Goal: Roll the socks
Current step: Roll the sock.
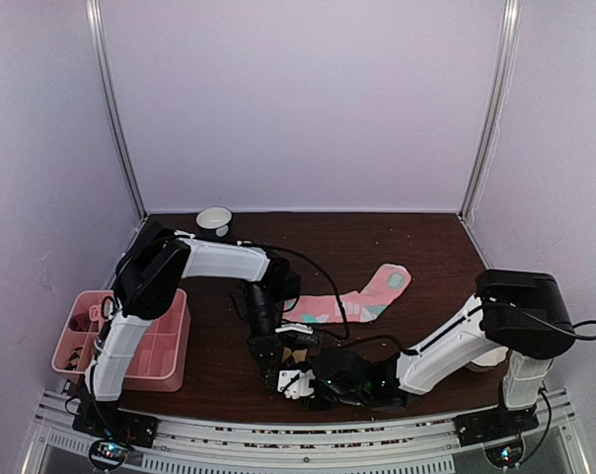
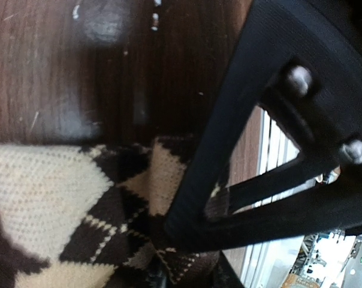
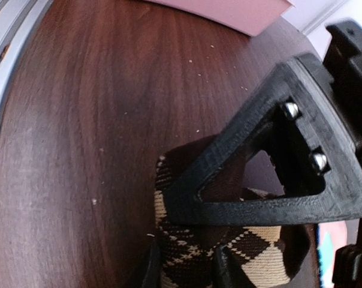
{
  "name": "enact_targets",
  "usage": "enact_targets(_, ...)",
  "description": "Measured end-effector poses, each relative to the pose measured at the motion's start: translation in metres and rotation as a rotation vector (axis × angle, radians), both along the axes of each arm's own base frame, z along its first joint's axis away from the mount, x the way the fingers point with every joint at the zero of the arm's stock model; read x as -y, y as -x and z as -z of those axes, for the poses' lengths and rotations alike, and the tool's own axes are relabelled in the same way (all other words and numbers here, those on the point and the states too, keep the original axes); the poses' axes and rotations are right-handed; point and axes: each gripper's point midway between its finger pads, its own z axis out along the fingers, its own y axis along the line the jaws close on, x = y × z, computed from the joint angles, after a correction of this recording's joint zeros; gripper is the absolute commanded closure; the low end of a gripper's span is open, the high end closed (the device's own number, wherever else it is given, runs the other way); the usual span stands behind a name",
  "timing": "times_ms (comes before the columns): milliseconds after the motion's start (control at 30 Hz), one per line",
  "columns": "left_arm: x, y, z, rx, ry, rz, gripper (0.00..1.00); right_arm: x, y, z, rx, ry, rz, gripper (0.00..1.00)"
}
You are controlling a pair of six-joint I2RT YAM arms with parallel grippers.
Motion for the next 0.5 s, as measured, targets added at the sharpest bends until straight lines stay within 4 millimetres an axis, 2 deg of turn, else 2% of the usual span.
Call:
enact_targets(67, -0.001, 0.001, -0.001, -0.005, -0.005, -0.005, 0.68, -0.001, -0.002, 0.002, -0.004, 0.006, 0.006, 0.86)
enact_targets(100, -0.001, 0.001, -0.002, -0.003, -0.003, -0.005, 0.61, -0.001, -0.003, 0.002, -0.019, 0.002, 0.013, 0.87)
enact_targets(167, -0.002, 0.002, -0.005, -0.004, 0.000, -0.013, 0.06, -0.001, -0.006, 0.002, -0.047, -0.010, 0.026, 0.88)
enact_targets(200, -0.003, 0.002, -0.007, -0.001, 0.005, -0.017, 0.03, -0.001, -0.008, 0.002, -0.067, -0.019, 0.036, 0.89)
enact_targets(300, -0.005, 0.003, -0.021, 0.025, 0.045, -0.030, 0.02, 0.000, -0.016, 0.003, -0.138, -0.052, 0.068, 0.92)
enact_targets(433, -0.012, -0.025, -0.022, 0.231, 0.111, -0.054, 0.02, 0.002, -0.018, 0.005, -0.254, -0.099, 0.079, 0.92)
enact_targets(500, -0.022, -0.041, -0.020, 0.374, 0.133, -0.075, 0.02, 0.005, -0.020, 0.006, -0.321, -0.138, 0.091, 0.94)
